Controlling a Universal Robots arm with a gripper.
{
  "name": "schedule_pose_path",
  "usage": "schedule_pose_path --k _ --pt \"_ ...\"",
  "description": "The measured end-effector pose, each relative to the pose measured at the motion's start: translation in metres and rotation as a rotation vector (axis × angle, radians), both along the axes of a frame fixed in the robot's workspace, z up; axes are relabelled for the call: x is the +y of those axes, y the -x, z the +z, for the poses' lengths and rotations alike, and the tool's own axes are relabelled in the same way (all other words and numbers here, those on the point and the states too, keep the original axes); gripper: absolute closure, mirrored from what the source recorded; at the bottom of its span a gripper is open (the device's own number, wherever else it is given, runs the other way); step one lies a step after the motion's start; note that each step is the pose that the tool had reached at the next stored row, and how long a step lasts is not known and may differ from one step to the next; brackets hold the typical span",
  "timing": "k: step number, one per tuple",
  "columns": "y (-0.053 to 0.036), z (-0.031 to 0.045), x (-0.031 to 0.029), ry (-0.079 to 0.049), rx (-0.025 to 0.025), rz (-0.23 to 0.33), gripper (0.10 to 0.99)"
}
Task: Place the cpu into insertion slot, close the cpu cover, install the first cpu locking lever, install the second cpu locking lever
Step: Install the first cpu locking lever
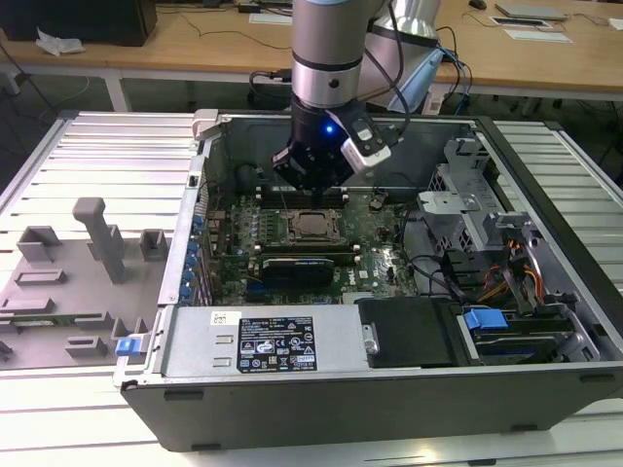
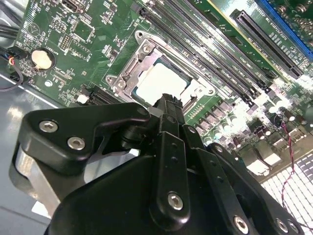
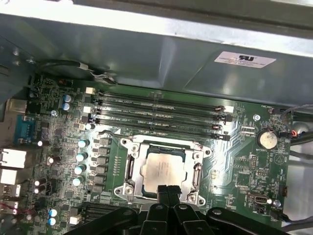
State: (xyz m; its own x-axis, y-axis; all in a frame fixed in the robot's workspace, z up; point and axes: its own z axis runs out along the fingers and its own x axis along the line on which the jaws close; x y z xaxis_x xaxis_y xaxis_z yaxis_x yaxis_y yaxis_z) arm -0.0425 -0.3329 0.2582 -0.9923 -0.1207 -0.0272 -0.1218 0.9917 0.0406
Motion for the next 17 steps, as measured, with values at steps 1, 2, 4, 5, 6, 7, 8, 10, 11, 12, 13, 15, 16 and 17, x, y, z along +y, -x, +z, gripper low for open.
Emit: schedule_pose_path --k 1,2,4,5,6,7,8,10,11,12,13,15,16,17 --pt "0.0000 0.0000 0.0000 0.000 -0.0001 0.000 0.980" --pt "0.0002 0.0002 0.0000 0.000 0.0000 0.000 0.980" --pt "0.0055 0.0002 0.0000 0.000 -0.0002 0.000 0.980" --pt "0.0073 0.0002 0.0000 0.000 -0.0004 0.000 0.980" --pt "0.0097 0.0002 0.0000 0.000 -0.0006 0.000 0.980" --pt "0.0137 0.0002 0.0001 0.000 -0.0010 0.000 0.980" --pt "0.0161 0.0002 0.0001 0.000 -0.0013 0.000 0.980" --pt "0.0209 0.0002 0.0001 0.000 -0.0018 0.000 0.980" --pt "0.0233 0.0002 0.0001 0.000 -0.0021 0.000 0.980" --pt "0.0271 0.0001 0.0002 0.000 -0.0026 0.000 0.980" --pt "0.0296 0.0001 0.0002 0.000 -0.0031 0.000 0.980" --pt "0.0351 0.0002 0.0002 -0.001 -0.0046 0.000 0.980" --pt "0.0415 0.0001 0.0002 -0.002 -0.0070 0.000 0.980" --pt "0.0461 0.0001 0.0002 -0.004 -0.0094 0.000 0.980"
